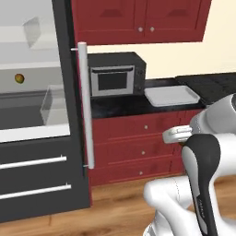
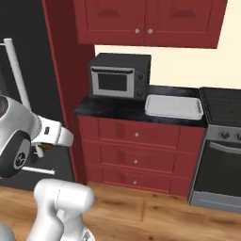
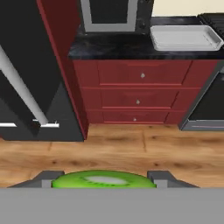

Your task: Pick the kiwi and mango from the fridge and place them inside the tupperware on the counter.

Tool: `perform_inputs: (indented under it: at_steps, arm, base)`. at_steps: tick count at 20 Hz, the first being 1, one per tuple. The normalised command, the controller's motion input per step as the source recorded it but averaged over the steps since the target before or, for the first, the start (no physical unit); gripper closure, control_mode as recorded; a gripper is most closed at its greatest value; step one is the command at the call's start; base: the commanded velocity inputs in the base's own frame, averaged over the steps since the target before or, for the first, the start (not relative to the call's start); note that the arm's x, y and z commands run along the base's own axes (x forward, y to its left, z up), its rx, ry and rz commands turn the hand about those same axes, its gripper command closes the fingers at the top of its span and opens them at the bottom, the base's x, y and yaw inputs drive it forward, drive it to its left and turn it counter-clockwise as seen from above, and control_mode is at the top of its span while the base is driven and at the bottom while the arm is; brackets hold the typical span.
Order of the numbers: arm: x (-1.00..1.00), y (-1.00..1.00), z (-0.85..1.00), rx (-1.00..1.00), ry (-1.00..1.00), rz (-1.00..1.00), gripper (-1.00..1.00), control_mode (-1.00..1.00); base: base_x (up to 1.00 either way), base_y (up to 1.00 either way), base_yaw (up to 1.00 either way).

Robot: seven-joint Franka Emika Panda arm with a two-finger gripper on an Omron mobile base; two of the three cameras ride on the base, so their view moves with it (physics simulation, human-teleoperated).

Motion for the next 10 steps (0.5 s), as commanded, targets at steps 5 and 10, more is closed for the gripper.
perform_inputs:
  at_steps: [5, 10]
  arm:
    - [0.0, 0.0, 0.0, 0.0, 0.0, 0.0, 1.0, 1.0]
    - [0.0, 0.0, 0.0, 0.0, 0.0, 0.0, 1.0, 1.0]
  base:
    - [0.0, -1.0, 0.0]
    - [0.14, -0.94, 0.0]
